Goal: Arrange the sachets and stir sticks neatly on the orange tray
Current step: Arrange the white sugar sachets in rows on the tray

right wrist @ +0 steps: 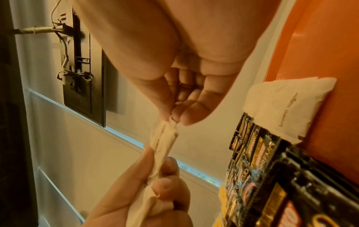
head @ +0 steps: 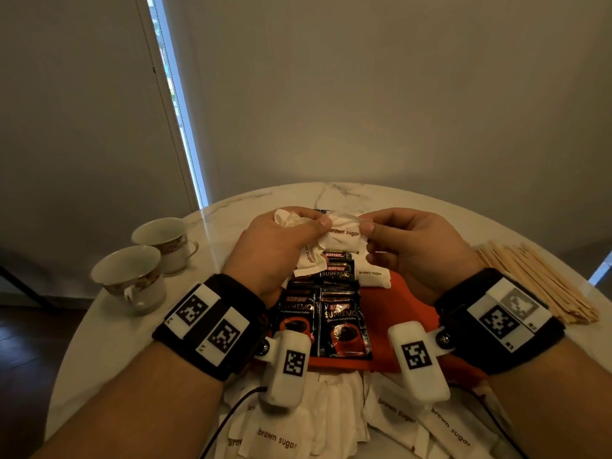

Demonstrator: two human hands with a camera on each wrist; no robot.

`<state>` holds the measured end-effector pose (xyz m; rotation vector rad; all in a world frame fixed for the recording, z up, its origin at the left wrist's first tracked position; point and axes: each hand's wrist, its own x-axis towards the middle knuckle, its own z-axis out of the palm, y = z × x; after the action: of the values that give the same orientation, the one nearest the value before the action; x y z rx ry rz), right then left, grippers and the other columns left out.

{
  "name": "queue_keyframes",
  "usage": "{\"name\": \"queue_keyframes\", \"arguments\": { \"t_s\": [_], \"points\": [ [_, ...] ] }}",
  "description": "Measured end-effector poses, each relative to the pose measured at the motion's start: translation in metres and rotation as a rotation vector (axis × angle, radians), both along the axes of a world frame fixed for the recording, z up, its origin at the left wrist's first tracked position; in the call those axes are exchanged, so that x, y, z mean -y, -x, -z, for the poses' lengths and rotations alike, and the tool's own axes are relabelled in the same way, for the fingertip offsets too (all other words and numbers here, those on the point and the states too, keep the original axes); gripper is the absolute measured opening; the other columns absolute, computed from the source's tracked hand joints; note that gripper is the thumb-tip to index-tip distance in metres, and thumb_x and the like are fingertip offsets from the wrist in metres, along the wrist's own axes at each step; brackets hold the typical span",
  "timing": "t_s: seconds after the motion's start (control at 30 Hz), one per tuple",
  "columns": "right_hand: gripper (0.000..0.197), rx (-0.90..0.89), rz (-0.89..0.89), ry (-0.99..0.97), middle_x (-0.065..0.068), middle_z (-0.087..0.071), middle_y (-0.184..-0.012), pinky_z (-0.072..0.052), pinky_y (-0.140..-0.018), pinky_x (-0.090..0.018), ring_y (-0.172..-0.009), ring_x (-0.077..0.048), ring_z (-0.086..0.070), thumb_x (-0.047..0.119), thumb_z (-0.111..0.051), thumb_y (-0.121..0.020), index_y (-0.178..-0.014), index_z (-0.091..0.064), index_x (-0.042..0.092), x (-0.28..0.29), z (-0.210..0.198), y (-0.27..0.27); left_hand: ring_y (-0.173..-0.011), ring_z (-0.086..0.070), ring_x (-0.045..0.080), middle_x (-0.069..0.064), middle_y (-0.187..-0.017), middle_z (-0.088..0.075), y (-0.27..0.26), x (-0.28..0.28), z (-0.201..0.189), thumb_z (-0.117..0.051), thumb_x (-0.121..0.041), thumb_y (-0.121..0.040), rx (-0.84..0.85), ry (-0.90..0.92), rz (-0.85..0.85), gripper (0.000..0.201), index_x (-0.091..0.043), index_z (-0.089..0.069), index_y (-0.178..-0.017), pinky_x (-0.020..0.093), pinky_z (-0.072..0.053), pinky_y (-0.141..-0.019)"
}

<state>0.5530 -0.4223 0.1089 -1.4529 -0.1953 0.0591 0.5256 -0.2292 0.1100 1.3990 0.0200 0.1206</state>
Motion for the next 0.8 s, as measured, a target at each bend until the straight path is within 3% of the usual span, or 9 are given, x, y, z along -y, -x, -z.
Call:
{"name": "queue_keyframes", "arguments": {
  "t_s": [0.03,0.13,0.2,0.27,0.33,0.43,0.5,0.63,0.8],
  "points": [
    [0.007,-0.016,0.036,0.018,-0.007,-0.069,-0.075,-0.056,-0.06,-0.027,-0.064,-0.014,-0.06,0.001,-0.069,-0.091,-0.091,-0.075,0.004,0.001,0.001,-0.002,-0.082,-0.077,0.032,0.015,-0.089,-0.079,0.0,0.0,0.001,-0.078,-0.009,-0.089,-0.006,-0.006,0.003,0.004,-0.012,-0.077,-0.087,0.043,-0.063,-0.076],
    [0.012,-0.151,0.145,0.082,-0.012,-0.068,-0.08,-0.05,-0.058,-0.029,-0.062,-0.017,-0.059,-0.004,-0.062,-0.093,-0.09,-0.072,0.003,0.009,0.006,-0.011,-0.066,-0.074,0.023,0.01,-0.078,-0.076,0.0,-0.002,-0.001,-0.074,-0.006,-0.092,-0.029,0.033,0.006,0.005,-0.01,-0.074,-0.088,0.034,-0.06,-0.058],
    [0.014,-0.269,0.176,0.167,-0.011,-0.07,-0.076,-0.048,-0.053,-0.026,-0.052,-0.013,-0.061,-0.004,-0.057,-0.094,-0.091,-0.068,0.003,0.016,0.01,-0.016,-0.063,-0.072,0.02,0.009,-0.077,-0.075,0.0,-0.004,-0.002,-0.073,-0.006,-0.093,-0.041,0.043,0.005,0.004,-0.009,-0.072,-0.09,0.032,-0.059,-0.054],
    [0.009,-0.37,0.2,0.244,-0.011,-0.072,-0.075,-0.045,-0.051,-0.024,-0.051,-0.013,-0.06,-0.004,-0.057,-0.094,-0.095,-0.066,0.0,0.023,0.013,-0.019,-0.068,-0.072,0.023,0.011,-0.081,-0.074,-0.001,-0.005,-0.001,-0.074,-0.006,-0.092,-0.043,0.033,0.003,0.006,-0.01,-0.072,-0.088,0.036,-0.062,-0.058],
    [0.007,-0.428,0.221,0.323,-0.016,-0.071,-0.083,-0.041,-0.056,-0.027,-0.061,-0.018,-0.056,-0.003,-0.06,-0.092,-0.097,-0.064,-0.004,0.029,0.017,-0.021,-0.078,-0.071,0.03,0.016,-0.089,-0.074,-0.002,-0.006,0.001,-0.074,-0.006,-0.092,-0.04,0.016,0.004,0.008,-0.013,-0.074,-0.086,0.045,-0.062,-0.072],
    [0.006,-0.47,0.217,0.431,-0.024,-0.07,-0.095,-0.037,-0.06,-0.03,-0.073,-0.027,-0.056,-0.001,-0.062,-0.089,-0.093,-0.065,-0.005,0.029,0.02,-0.023,-0.082,-0.07,0.033,0.017,-0.09,-0.074,-0.001,-0.006,0.0,-0.074,-0.006,-0.091,-0.041,0.025,0.006,0.01,-0.013,-0.075,-0.085,0.05,-0.061,-0.08],
    [0.006,-0.482,0.211,0.464,-0.025,-0.07,-0.098,-0.041,-0.061,-0.031,-0.076,-0.028,-0.058,-0.002,-0.063,-0.09,-0.094,-0.065,-0.006,0.028,0.022,-0.023,-0.076,-0.072,0.029,0.014,-0.085,-0.074,-0.001,-0.007,-0.001,-0.074,-0.006,-0.091,-0.048,0.035,0.01,0.008,-0.012,-0.074,-0.087,0.043,-0.062,-0.07],
    [0.007,-0.487,0.185,0.468,-0.017,-0.064,-0.081,-0.047,-0.064,-0.032,-0.065,-0.023,-0.058,-0.003,-0.064,-0.091,-0.097,-0.066,-0.006,0.028,0.025,-0.024,-0.065,-0.072,0.021,0.009,-0.079,-0.074,0.0,-0.008,-0.003,-0.073,-0.006,-0.092,-0.054,0.032,0.005,0.006,-0.011,-0.073,-0.088,0.032,-0.059,-0.054],
    [0.015,-0.431,0.188,0.472,-0.018,-0.065,-0.095,-0.048,-0.06,-0.031,-0.068,-0.022,-0.057,0.005,-0.067,-0.093,-0.107,-0.069,0.0,0.027,0.021,-0.02,-0.066,-0.072,0.022,0.009,-0.08,-0.075,0.001,-0.008,-0.005,-0.074,-0.007,-0.092,-0.063,0.036,0.004,0.004,-0.011,-0.073,-0.09,0.032,-0.058,-0.053]
  ]
}}
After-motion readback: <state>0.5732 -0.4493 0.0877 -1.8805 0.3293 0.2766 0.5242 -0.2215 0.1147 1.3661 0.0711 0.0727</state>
